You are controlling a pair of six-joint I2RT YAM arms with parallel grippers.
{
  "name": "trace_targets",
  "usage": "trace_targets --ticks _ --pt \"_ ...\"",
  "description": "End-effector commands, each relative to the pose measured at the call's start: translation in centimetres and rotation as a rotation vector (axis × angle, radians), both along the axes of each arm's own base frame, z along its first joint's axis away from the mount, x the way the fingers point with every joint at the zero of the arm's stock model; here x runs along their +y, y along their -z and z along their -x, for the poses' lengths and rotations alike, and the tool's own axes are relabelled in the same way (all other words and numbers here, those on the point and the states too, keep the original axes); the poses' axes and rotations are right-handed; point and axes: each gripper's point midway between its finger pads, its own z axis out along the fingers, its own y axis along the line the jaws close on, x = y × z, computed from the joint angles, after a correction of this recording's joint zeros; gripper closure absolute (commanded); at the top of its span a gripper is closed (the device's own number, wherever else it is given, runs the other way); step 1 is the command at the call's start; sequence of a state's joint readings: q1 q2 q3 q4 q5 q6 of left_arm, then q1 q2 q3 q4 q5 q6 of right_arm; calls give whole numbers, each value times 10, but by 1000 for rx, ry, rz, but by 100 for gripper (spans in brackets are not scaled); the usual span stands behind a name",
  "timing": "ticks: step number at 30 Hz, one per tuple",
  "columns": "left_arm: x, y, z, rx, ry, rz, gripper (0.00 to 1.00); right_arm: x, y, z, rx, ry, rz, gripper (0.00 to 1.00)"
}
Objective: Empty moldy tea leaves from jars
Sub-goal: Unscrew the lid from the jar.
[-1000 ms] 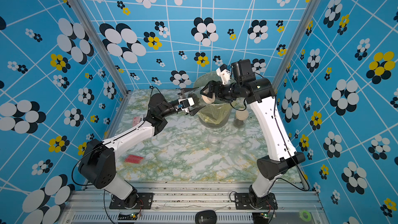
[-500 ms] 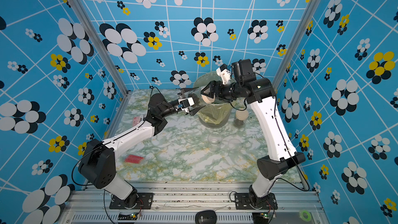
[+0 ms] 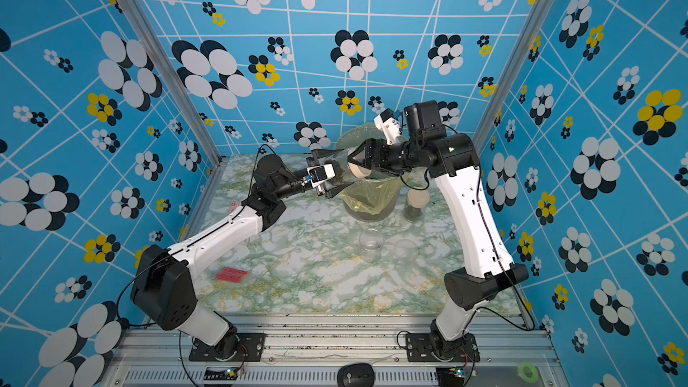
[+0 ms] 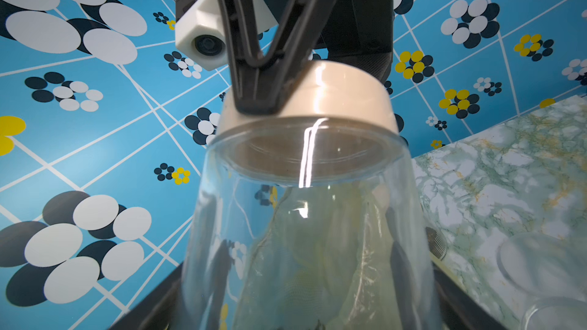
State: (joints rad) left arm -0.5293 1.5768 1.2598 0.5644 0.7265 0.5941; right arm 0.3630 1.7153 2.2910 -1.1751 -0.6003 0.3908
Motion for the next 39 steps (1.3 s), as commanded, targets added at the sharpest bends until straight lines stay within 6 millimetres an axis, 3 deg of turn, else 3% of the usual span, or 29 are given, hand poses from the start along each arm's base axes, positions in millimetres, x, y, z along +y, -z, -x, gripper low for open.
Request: trace_targets --ticks 1,8,16,33,36,39 --pt "8 -41 27 60 100 46 61 12 -1 11 -68 -151 9 46" --pt "18 -52 32 222 214 41 61 23 -5 12 -136 -248 -34 47" --pt "14 -56 37 374 326 6 61 33 1 9 -221 -354 -47 47" --pt "14 -64 30 508 436 28 62 37 -4 -4 -378 -518 -123 47" --pt "14 -61 29 506 428 23 61 36 -5 -7 -381 -512 -121 42" --pt "13 -59 27 501 420 23 62 35 -7 -8 -392 -504 -115 29"
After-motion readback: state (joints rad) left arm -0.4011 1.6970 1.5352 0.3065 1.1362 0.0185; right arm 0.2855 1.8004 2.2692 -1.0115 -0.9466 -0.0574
